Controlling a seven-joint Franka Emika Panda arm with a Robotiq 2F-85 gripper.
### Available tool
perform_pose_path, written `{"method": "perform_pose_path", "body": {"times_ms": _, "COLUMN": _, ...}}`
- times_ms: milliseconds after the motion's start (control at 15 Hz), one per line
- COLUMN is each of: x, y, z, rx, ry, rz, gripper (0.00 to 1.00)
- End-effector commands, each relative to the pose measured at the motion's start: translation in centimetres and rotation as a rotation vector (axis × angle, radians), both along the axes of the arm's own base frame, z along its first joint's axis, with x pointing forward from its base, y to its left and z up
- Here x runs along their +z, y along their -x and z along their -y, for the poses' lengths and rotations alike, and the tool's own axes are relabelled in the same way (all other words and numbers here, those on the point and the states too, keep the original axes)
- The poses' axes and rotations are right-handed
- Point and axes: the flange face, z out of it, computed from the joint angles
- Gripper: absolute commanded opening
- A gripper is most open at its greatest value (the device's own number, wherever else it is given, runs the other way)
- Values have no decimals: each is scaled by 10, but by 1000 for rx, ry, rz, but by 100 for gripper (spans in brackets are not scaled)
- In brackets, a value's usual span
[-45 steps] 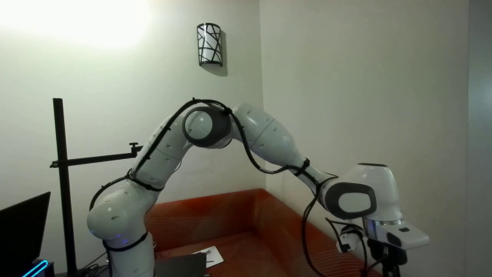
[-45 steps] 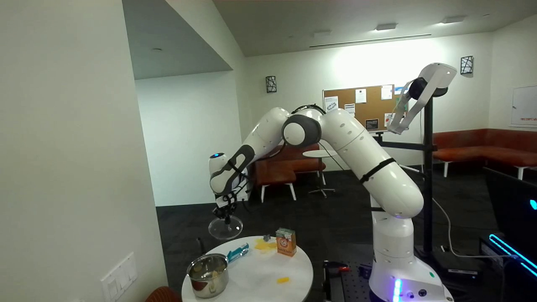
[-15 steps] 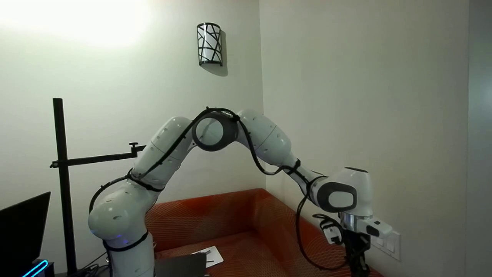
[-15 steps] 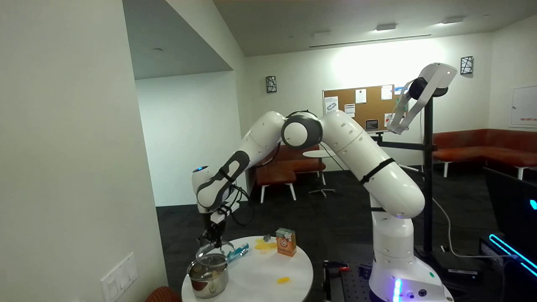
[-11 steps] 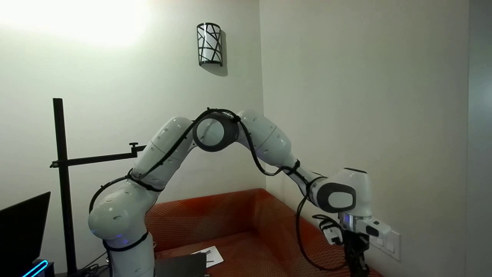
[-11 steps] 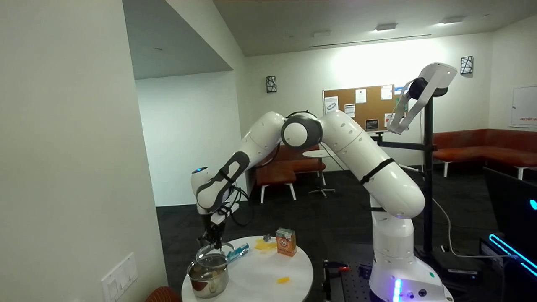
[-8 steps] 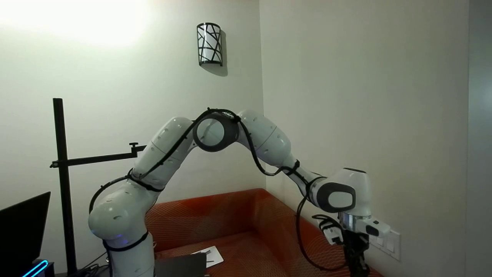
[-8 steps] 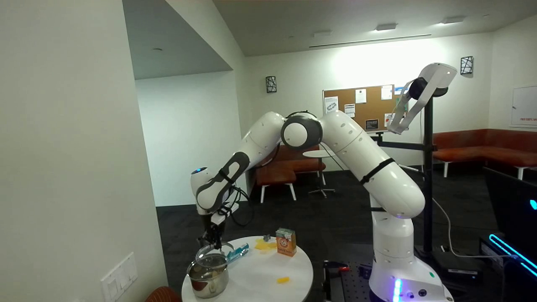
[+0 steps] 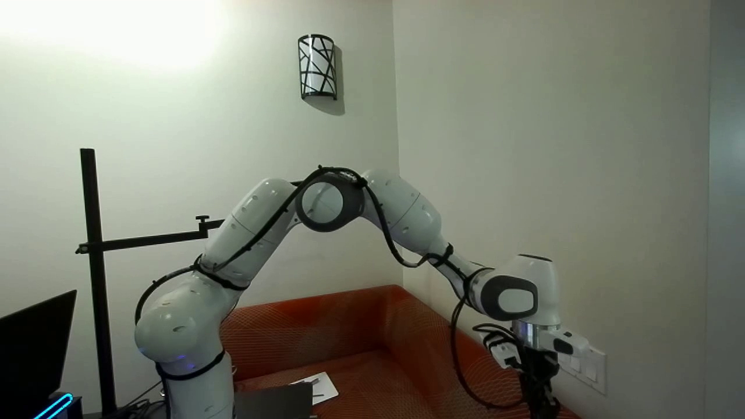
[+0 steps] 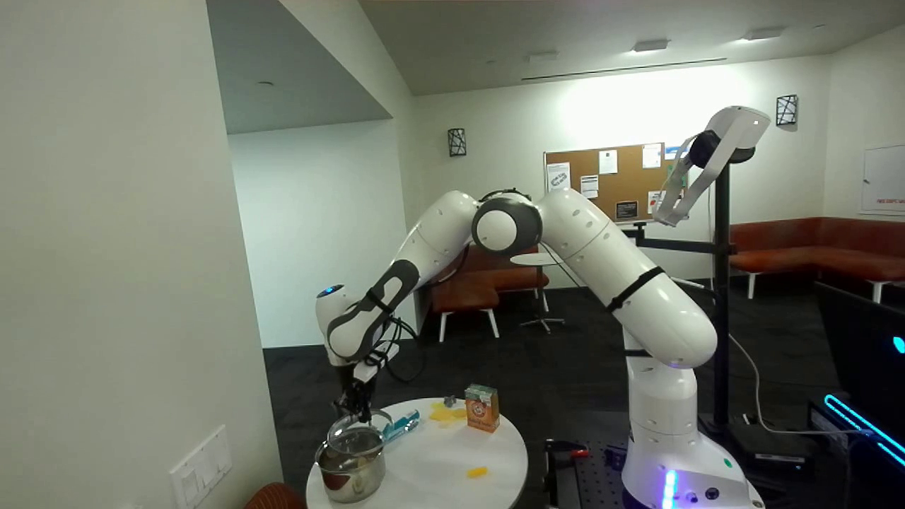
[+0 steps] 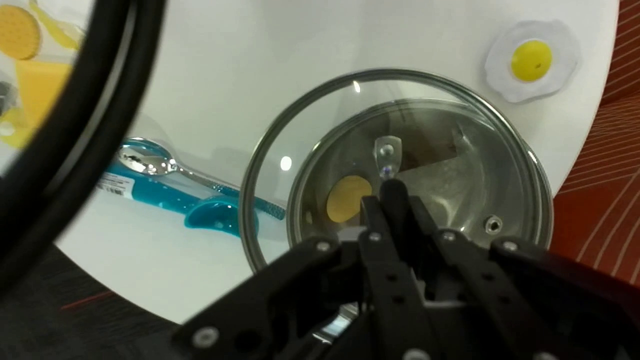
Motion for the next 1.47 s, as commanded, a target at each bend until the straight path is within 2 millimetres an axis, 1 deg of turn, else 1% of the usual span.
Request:
{"method": "perform_pose_path", "body": {"times_ms": 0, "x": 8, "y": -10, "z": -7, "rx": 37, "ry": 7, "rz": -20, "gripper": 4}}
{"method": "perform_pose_path", "body": {"times_ms": 467, "x": 0, "y": -17, "z": -13, "rx": 52, "ry": -7, "rz": -32, "gripper": 4}}
{"method": "perform_pose_path", "body": {"times_ms": 1000, "x": -15, "y": -25, "z": -16, "rx": 87, "ry": -14, "rz": -42, "gripper": 4}}
{"method": "perform_pose_path", "body": {"times_ms": 1400, "x": -18, "y": -32, "z": -15, "rx": 84, "ry": -13, "rz": -47, "gripper": 4}}
